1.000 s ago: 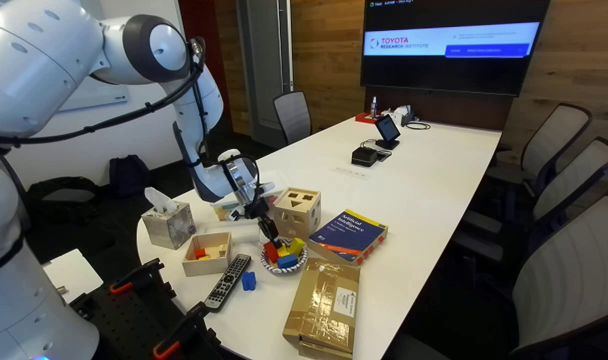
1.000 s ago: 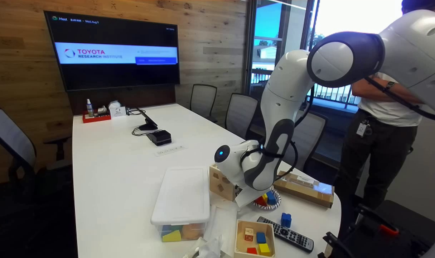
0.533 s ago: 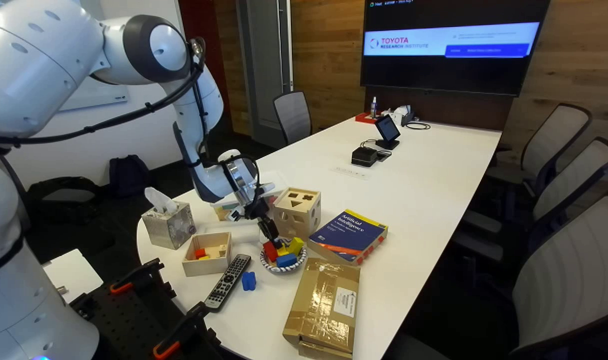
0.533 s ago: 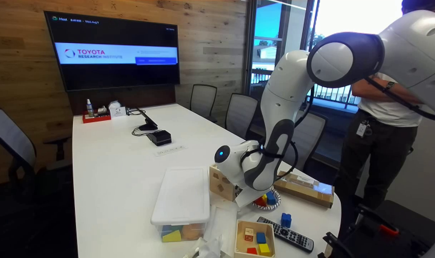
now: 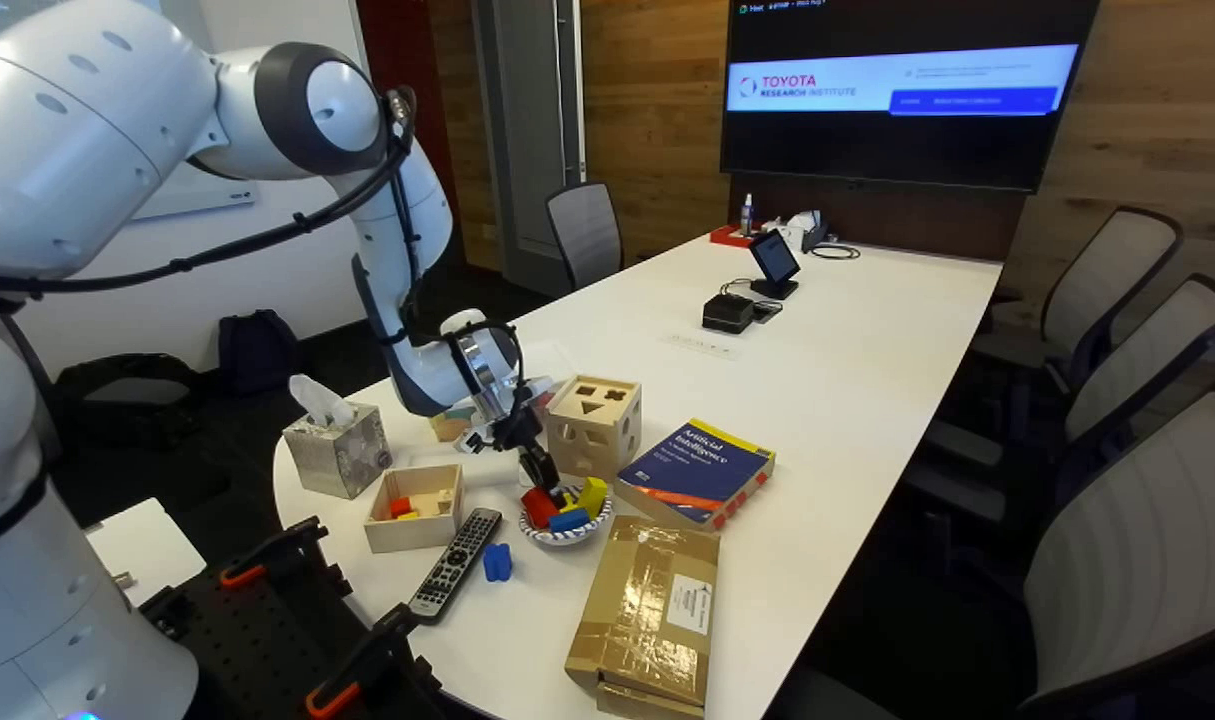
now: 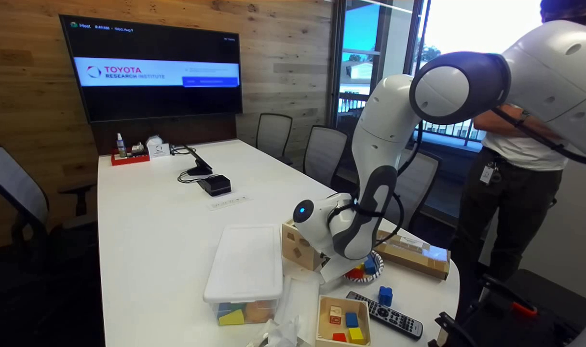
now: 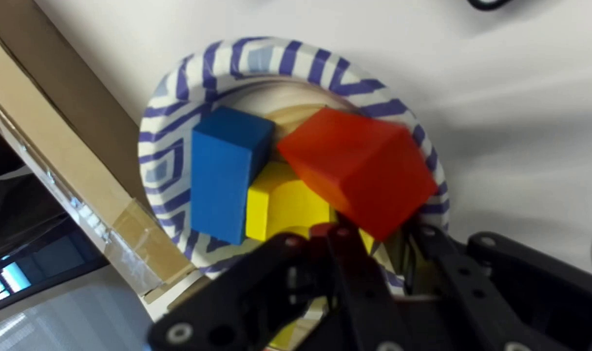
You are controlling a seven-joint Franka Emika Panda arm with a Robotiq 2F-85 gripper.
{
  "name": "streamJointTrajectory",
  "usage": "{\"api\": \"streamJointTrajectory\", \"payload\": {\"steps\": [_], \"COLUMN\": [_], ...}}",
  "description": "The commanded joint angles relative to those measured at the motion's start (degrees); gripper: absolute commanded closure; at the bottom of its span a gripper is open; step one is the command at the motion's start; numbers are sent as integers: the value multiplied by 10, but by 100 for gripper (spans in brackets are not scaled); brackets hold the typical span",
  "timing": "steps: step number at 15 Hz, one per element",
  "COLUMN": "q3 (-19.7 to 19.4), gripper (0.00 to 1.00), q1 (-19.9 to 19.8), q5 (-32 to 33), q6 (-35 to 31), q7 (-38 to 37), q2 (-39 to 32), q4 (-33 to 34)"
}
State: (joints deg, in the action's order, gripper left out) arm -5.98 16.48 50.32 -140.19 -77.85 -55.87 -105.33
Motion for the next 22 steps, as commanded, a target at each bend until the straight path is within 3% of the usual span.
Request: {"api": "streamJointTrajectory", "payload": {"steps": [1, 6, 13, 22], "q3": [-5, -19, -10, 0], "gripper": [95, 95, 95, 95], "q1": [-7, 1, -2, -4], "q5": [-2, 10, 2, -12], "q6": [-25, -48, -30, -5], "q7": [6, 6, 47, 83], "q2": [-3, 49, 113, 93], "q4": [3, -20, -13, 9]}}
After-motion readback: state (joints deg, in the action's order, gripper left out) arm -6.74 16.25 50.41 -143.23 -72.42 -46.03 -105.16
